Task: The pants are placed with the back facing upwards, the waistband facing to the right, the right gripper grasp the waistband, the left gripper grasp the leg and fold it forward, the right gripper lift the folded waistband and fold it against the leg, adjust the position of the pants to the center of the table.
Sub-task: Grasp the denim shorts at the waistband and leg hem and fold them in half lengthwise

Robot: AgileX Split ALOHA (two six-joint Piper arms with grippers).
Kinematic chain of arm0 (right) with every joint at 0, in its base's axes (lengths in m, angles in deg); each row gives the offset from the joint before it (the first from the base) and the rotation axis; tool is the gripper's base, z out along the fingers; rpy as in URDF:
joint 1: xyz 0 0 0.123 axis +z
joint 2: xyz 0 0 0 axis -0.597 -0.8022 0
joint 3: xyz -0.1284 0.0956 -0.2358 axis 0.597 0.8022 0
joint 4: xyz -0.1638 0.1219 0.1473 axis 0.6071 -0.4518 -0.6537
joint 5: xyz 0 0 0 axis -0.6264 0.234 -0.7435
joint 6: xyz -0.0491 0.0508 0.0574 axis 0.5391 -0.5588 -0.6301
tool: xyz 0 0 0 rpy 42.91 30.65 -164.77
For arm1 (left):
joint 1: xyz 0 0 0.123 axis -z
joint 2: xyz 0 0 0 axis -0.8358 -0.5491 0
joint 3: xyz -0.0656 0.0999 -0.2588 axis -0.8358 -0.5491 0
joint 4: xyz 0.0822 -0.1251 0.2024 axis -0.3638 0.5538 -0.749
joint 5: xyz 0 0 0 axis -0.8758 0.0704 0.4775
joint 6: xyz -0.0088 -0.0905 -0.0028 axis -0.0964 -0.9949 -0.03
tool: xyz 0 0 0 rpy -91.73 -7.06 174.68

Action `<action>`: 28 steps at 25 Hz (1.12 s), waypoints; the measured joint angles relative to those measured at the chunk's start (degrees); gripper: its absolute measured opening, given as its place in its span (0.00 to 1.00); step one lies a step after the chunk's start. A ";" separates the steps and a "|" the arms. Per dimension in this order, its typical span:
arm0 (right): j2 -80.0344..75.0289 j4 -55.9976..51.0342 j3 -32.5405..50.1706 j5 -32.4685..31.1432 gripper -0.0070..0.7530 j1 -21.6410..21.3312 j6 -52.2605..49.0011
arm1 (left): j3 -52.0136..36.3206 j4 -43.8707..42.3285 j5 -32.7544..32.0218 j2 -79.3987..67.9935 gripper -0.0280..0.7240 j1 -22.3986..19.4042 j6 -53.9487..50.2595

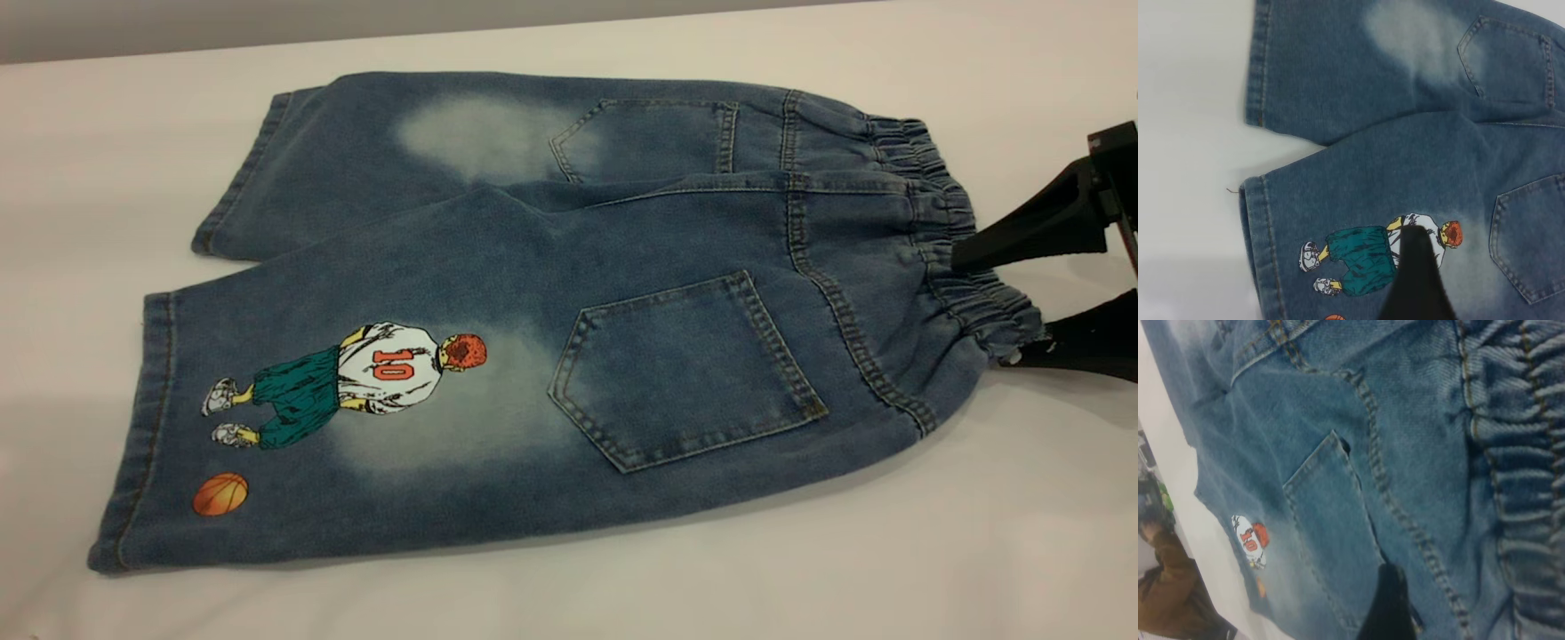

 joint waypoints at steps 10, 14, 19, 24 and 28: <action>-0.27 -0.24 0.00 2.36 0.25 0.00 -0.23 | 0.00 0.00 0.00 0.00 0.67 0.00 0.07; -0.27 -0.24 0.00 2.36 0.06 0.00 -0.23 | 0.00 0.00 0.00 0.00 0.67 0.00 0.07; -0.27 -0.19 0.00 2.36 0.05 0.00 -0.29 | 0.00 0.65 -1.65 -0.45 0.67 0.00 0.07; -0.27 -0.10 0.00 2.36 0.05 0.00 -0.23 | 0.00 1.32 -7.19 -4.29 0.67 1.12 -0.13; -0.27 -0.04 0.00 2.36 0.05 0.00 -0.17 | -0.46 -0.71 -8.47 -9.68 0.67 3.89 -1.40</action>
